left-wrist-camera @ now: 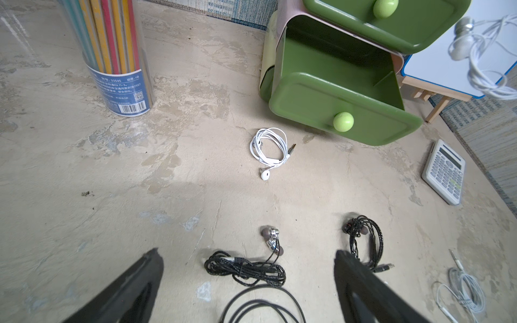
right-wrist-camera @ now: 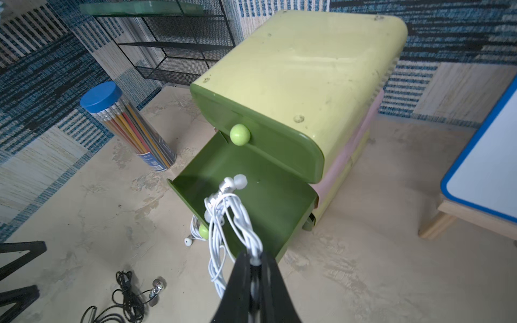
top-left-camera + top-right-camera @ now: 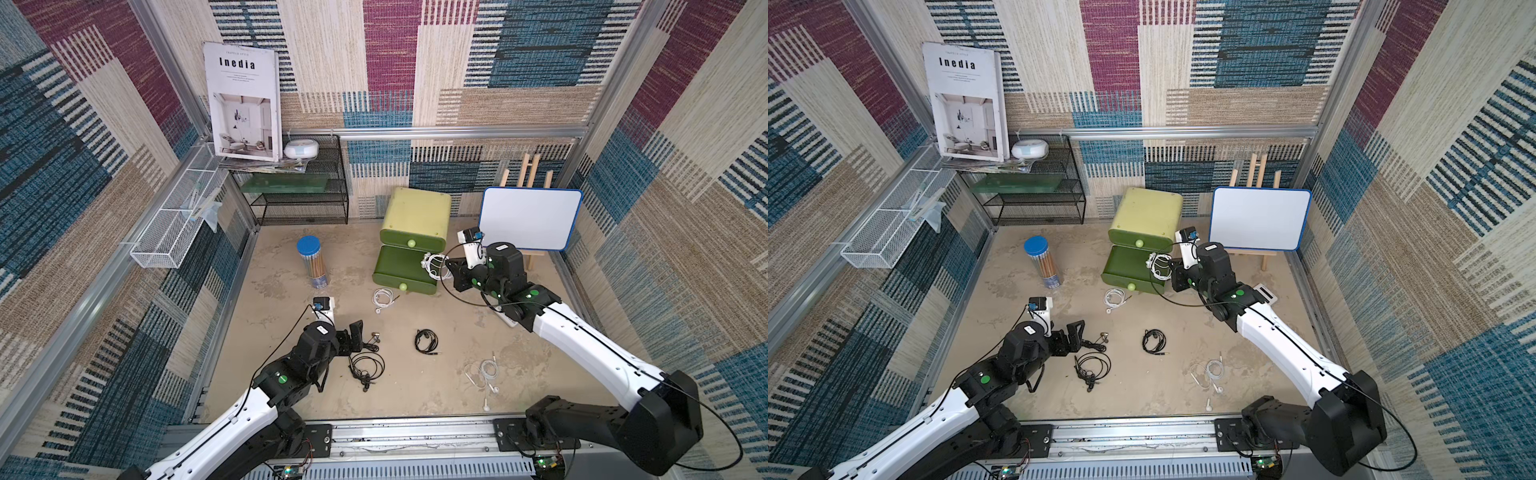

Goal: Place the wired earphones into the drawer by color
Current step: Place the wired earphones in the drawer.

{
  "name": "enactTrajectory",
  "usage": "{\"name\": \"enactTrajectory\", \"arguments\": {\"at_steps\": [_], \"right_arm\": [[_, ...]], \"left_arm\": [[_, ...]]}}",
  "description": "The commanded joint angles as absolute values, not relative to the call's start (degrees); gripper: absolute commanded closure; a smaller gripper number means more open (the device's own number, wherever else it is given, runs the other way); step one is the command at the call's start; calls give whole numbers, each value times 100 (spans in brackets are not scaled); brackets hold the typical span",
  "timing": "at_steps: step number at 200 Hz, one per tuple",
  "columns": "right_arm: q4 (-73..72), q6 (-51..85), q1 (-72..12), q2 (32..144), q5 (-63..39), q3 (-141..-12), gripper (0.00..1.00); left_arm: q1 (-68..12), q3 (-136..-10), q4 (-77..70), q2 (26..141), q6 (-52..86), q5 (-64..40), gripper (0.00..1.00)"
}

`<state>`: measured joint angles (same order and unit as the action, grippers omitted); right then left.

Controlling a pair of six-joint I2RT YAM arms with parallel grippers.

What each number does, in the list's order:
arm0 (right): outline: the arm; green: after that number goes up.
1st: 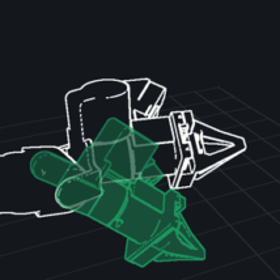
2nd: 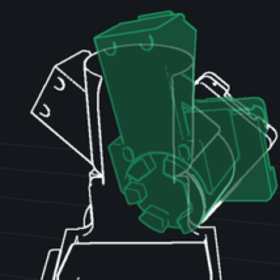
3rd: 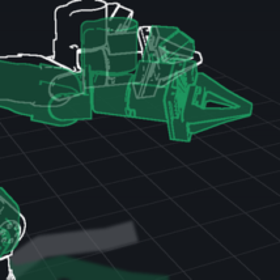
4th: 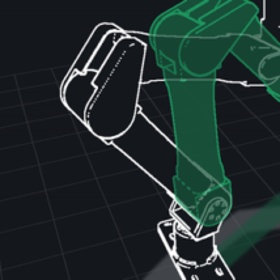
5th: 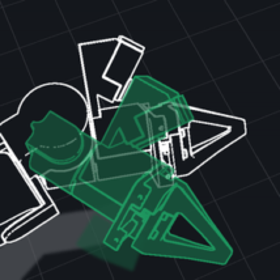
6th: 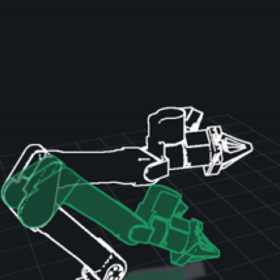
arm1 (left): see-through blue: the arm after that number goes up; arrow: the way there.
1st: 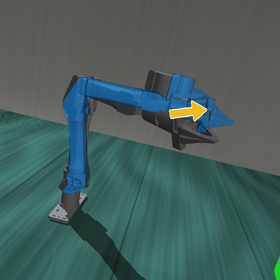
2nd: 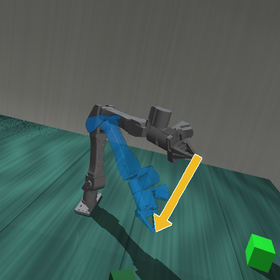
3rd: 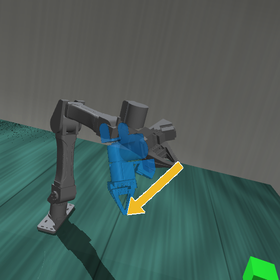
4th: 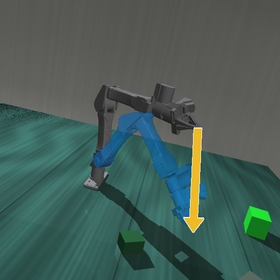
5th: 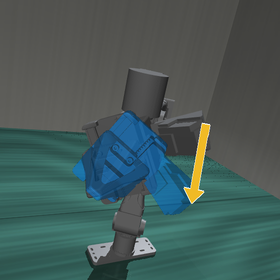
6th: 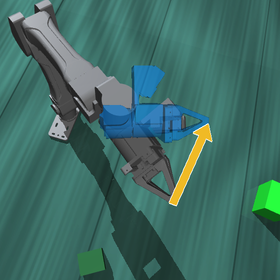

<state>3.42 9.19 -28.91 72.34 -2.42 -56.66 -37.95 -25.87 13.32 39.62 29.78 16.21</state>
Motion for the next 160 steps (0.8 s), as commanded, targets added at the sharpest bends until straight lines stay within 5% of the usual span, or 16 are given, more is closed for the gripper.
{"name": "enactTrajectory", "arguments": {"at_steps": [1,160], "right_arm": [[-265,227,-2936,7464,70,-5768,98],[-897,-556,-3234,9397,-228,-6301,98]], "left_arm": [[-3788,-2614,1341,3964,2900,1559,1],[-3788,-2760,1573,3990,2837,1521,1]]}}
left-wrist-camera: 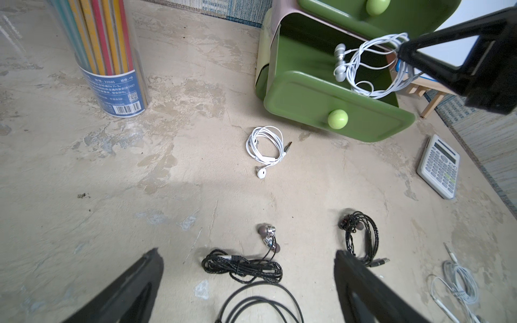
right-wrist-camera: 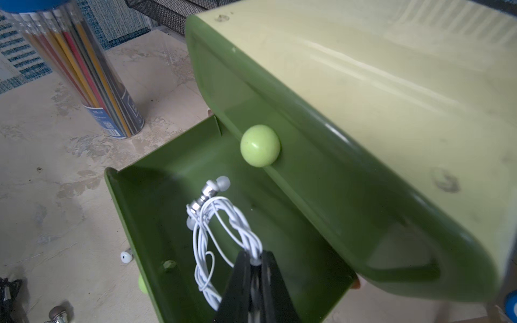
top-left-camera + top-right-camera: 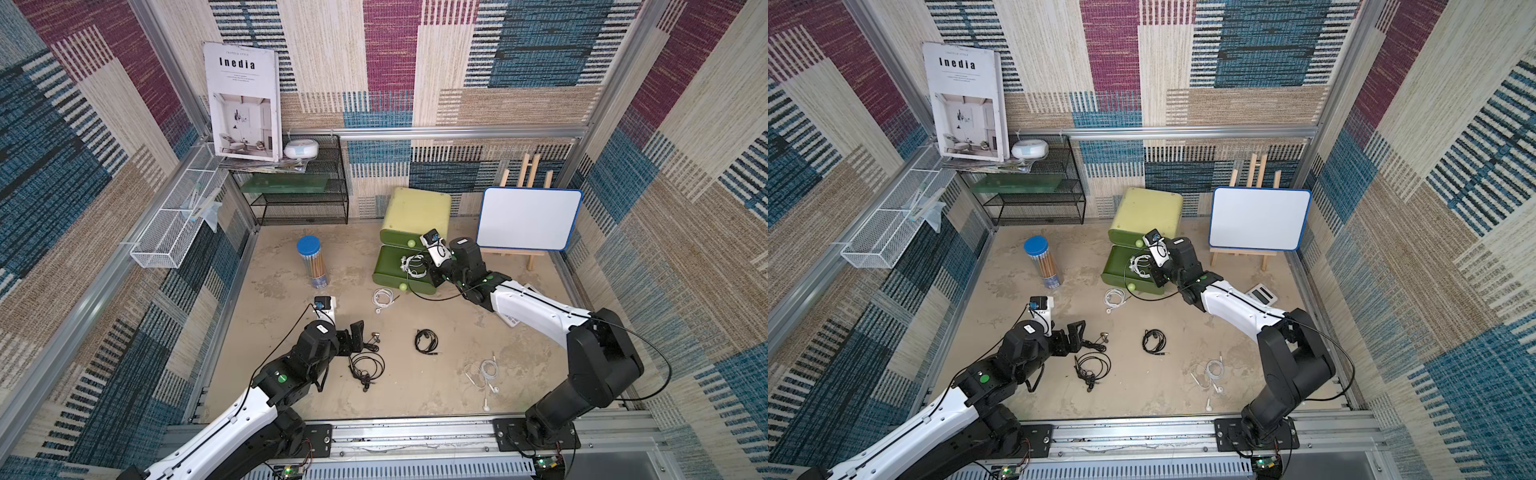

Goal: Place the wired earphones into the drawer by color
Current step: Place the wired earphones in the drawer.

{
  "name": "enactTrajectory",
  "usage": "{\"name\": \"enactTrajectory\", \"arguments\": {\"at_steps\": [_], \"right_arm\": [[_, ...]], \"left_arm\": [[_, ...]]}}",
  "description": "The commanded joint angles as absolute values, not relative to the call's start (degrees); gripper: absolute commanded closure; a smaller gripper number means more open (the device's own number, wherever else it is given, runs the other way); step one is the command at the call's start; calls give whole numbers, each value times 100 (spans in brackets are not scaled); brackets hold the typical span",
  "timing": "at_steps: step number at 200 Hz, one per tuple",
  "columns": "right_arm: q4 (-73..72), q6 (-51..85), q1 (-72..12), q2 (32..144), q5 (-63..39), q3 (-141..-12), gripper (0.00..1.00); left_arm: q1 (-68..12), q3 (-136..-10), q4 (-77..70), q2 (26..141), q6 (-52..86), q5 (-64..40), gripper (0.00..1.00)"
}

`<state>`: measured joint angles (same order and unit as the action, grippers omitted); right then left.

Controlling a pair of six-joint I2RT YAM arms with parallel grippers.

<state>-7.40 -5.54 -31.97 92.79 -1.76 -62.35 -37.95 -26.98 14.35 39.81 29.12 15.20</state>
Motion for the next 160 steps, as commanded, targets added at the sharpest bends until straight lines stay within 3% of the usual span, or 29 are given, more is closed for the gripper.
{"name": "enactTrajectory", "arguments": {"at_steps": [1,40,80,160], "right_arm": [[-897,-555,-3238,9401,-228,-6306,98],[-839,-506,-3287,9475,-250,-6361,88],[-721,-414,-3287,9259,-272,-6290,68],[-589,-43,-3294,7873,-44,-5277,45]], "left_arm": [[-3788,-2764,1577,3990,2838,1521,1],[-3788,-2807,1595,4081,2863,1474,1],[-3789,-2948,1637,4271,2917,1421,1],[-3788,-3600,1566,5477,3055,1145,1]]}}
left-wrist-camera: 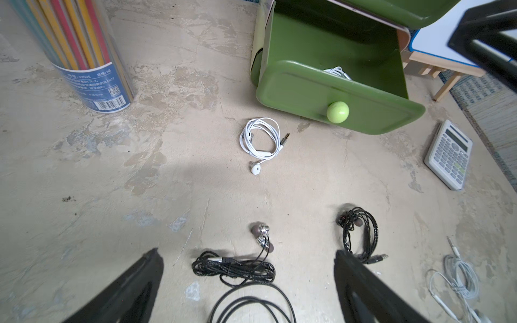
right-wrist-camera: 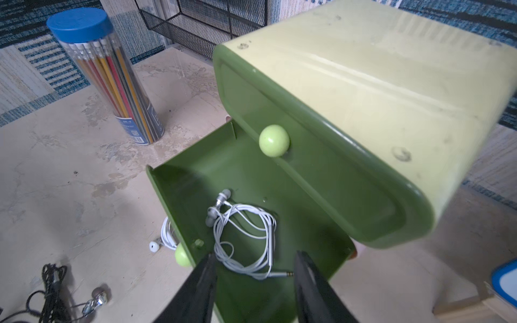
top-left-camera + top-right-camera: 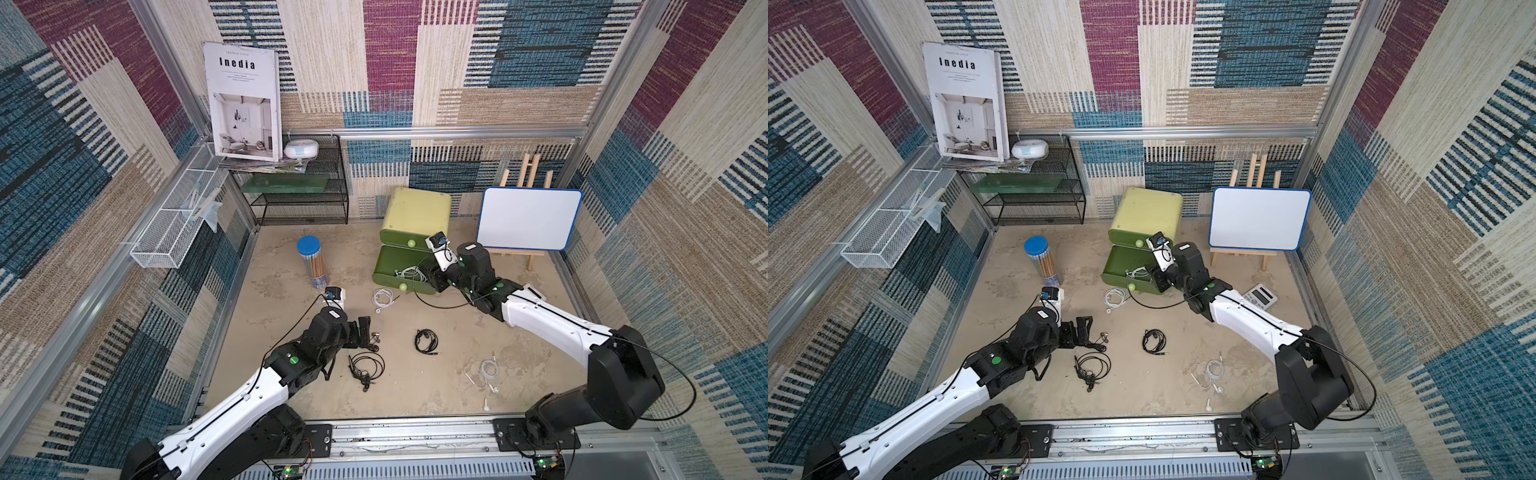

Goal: Place the wired earphones into the drawer by color
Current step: Place the wired earphones in the drawer.

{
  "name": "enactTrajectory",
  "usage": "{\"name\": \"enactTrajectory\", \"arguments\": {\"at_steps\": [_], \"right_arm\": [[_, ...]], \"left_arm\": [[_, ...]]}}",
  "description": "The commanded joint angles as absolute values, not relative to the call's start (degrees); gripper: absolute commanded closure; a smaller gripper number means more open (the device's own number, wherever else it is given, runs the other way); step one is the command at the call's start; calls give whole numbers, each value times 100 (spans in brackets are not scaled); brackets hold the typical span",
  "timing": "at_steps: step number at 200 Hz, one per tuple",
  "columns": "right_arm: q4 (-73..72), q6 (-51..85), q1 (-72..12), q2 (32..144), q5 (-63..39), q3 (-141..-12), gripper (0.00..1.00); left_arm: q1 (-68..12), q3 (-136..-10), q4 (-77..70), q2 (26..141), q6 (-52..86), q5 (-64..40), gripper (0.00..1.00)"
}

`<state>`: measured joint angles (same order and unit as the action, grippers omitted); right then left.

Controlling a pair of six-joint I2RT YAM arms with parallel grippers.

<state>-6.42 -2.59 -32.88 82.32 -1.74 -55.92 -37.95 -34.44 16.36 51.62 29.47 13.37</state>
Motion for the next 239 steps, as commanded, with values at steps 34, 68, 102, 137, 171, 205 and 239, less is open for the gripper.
{"name": "enactTrajectory", "arguments": {"at_steps": [34,68,102,137,171,205,239], "right_arm": [[-656,19,-3287,7119,185,-4512,41],[-1014,2,-3287,6195,596,-3626,37],[-1754,300,-3287,5358,1132,-2709,34],[-2219,454,-3279,4848,1247,-2075,31],[-2170,523,-3280,4705,1348,-1973,31],[-2164,538,-3279,4659,1371,-1951,31],[-2135,554,-3278,4601,1436,-1945,30]], "left_arm": [[-3792,-3854,1391,6100,3114,1010,1],[-3700,-4141,1292,6755,2974,1054,1],[-3373,-4325,1020,7421,2892,762,5],[-3163,-4367,622,7988,2935,662,14],[-3035,-4392,168,8451,2996,529,24],[-2979,-4437,-198,8812,3128,476,29],[-2962,-4565,-370,9090,3222,576,31]]}}
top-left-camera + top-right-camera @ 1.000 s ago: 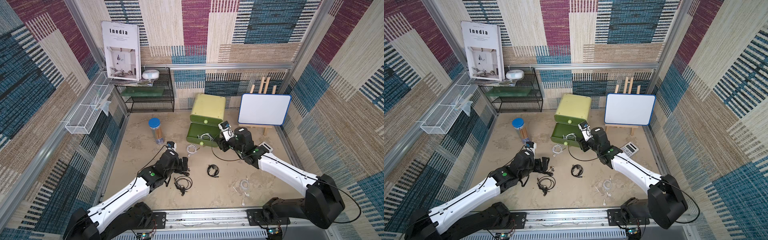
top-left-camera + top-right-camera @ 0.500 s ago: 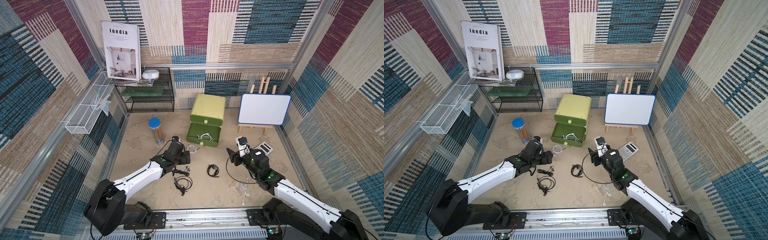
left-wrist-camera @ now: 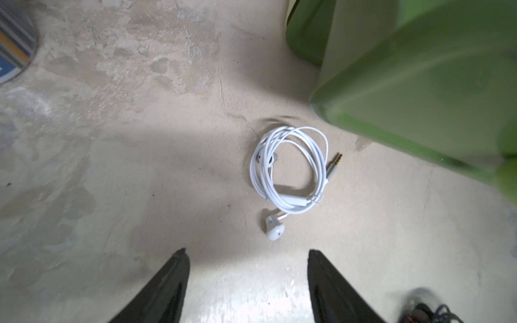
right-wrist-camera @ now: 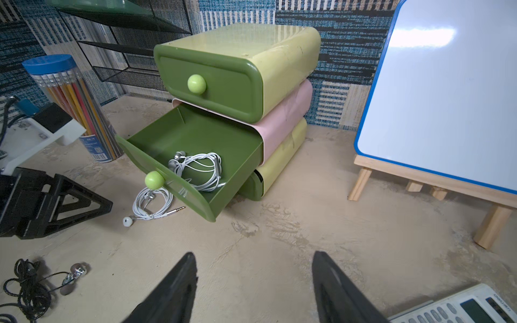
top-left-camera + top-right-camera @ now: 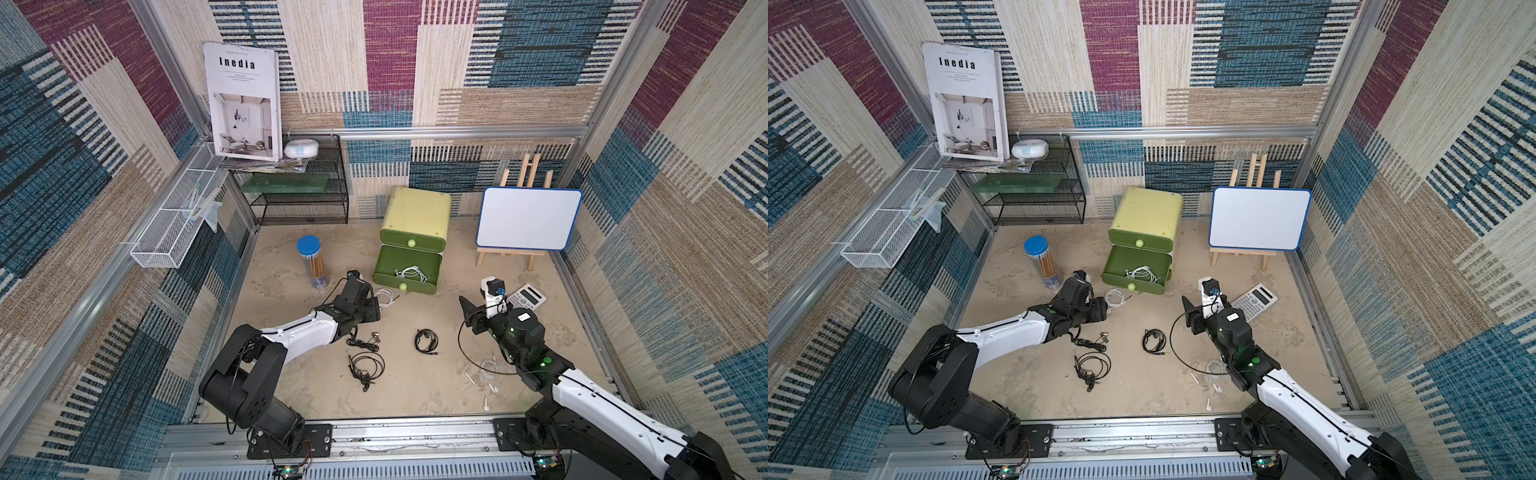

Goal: Place the wired earphones into the drawer by color
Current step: Place the wired earphones in the drawer, then pick up the wired earphones from the center of the board.

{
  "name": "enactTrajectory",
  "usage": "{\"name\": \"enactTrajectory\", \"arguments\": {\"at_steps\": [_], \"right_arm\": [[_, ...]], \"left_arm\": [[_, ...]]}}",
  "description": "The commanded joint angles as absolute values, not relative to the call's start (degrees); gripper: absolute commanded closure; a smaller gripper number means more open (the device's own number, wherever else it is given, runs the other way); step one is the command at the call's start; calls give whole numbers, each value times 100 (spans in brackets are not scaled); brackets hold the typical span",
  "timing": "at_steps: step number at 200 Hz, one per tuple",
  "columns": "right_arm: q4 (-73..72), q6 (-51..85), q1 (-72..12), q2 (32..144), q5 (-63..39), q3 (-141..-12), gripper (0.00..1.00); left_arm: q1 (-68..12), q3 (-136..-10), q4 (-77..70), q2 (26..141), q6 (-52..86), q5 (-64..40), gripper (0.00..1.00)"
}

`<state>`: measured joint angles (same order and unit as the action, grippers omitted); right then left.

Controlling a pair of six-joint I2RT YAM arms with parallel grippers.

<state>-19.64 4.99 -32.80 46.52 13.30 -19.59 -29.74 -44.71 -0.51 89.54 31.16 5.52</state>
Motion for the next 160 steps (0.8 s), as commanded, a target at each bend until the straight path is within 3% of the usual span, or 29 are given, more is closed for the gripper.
{"name": "enactTrajectory", "arguments": {"at_steps": [1,101,160], "right_arm": [[-2135,554,-3278,4599,1439,-1943,30],[-2199,554,-3278,4491,1477,-1864,29],[-2223,550,-3282,4517,1485,-1855,29]], "left_arm": [[-2962,-4572,-374,9102,3224,582,31],[-2963,-4954,-726,9809,3331,871,49],[-2962,-5049,-802,10085,3346,797,54]]}}
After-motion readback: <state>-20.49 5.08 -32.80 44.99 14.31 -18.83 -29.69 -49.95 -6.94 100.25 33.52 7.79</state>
